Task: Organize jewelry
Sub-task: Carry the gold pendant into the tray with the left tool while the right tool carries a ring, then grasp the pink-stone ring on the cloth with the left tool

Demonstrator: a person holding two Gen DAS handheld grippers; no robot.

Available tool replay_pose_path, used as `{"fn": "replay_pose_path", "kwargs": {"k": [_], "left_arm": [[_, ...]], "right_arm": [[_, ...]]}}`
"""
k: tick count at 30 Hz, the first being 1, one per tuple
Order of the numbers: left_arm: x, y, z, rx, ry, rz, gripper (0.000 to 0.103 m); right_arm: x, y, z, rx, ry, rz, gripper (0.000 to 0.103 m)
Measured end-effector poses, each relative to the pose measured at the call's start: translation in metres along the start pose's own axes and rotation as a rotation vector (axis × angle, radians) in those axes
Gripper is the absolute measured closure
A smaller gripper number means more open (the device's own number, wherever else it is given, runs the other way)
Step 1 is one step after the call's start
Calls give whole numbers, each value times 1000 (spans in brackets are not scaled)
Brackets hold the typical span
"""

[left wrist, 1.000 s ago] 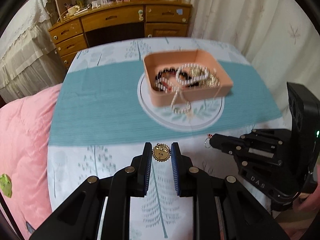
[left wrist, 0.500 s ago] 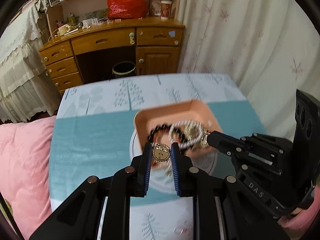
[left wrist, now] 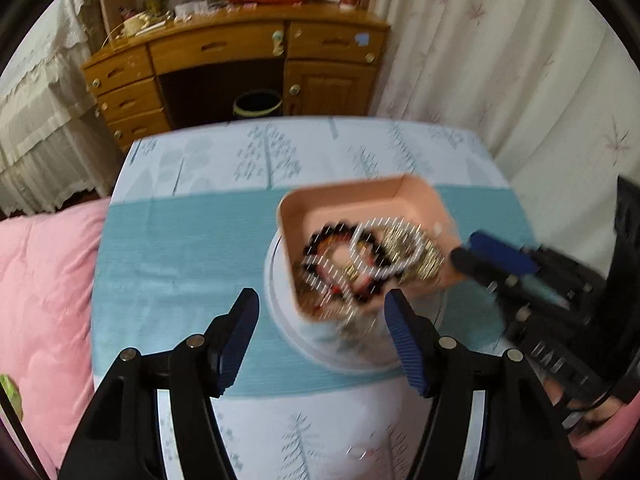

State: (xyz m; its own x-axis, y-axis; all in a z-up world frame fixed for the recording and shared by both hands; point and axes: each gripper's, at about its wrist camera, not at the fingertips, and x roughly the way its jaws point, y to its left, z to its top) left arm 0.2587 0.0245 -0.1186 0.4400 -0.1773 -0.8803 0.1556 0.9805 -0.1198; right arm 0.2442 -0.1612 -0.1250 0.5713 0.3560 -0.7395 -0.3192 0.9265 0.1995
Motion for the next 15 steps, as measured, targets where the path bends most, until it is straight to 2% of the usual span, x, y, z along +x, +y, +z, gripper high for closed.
{"fn": "replay_pose_path", "kwargs": {"k": [3,6,11,15], "left_arm": [[3,8,-19,-30,46,9,30],[5,9,-36,-23,85,-3,29],[7,1,-69,22,120,16,29],[9,-9,-93,51,124,-27,29]], "right_arm": [[-1,1,-5,11,21,8,74],[0,2,-10,23,48,15,72],[1,9,-18,46,89,9,60],[5,11,-25,84,130,16,47]]}}
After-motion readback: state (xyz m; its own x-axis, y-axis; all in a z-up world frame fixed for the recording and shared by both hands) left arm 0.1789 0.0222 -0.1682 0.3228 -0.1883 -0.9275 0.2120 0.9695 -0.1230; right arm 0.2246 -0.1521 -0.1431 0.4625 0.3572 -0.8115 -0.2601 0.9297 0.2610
